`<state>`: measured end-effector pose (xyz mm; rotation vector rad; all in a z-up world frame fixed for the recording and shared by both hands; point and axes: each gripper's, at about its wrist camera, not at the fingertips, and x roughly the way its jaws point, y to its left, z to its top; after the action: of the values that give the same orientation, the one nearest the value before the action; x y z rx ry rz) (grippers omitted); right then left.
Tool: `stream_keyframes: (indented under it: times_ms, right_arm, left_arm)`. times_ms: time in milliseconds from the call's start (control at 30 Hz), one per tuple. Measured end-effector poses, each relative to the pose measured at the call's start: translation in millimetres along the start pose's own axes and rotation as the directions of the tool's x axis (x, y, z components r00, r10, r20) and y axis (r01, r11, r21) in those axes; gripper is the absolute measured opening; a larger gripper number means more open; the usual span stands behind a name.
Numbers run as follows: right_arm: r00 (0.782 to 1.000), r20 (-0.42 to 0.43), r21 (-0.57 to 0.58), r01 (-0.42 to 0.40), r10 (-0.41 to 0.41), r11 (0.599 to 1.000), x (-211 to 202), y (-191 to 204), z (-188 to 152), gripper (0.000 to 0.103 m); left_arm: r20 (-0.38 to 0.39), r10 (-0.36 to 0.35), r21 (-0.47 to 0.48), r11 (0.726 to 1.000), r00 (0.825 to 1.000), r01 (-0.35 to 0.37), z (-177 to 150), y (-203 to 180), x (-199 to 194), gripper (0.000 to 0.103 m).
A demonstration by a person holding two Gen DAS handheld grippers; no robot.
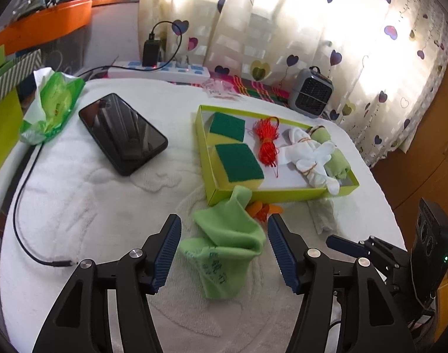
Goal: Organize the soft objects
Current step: 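Withdraw both tools from the box toward the items on the bed, then grasp the green printed cloth with the left tool while the right tool grasps the white gauze sachet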
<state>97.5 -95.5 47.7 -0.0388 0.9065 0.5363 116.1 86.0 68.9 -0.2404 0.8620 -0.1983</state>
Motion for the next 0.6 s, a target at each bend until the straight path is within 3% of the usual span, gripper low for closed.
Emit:
stream_keyframes:
  times_ms: [367,600]
  right_arm:
    - [0.999,-0.047,-0.041,0.013,-0.015,0.999,13,8,-4,0.065]
    - [0.997,-0.06,-0.069,0.037,-0.041,0.997,17,14,-6,0.065]
  left_arm:
    - [-0.064,-0.046,0.005,0.999,0.997,0.046,-20,4,14,0.062]
    - [-0.101,-0.035,0.027,0.999,0.994,0.038,-24,-3,30,0.062]
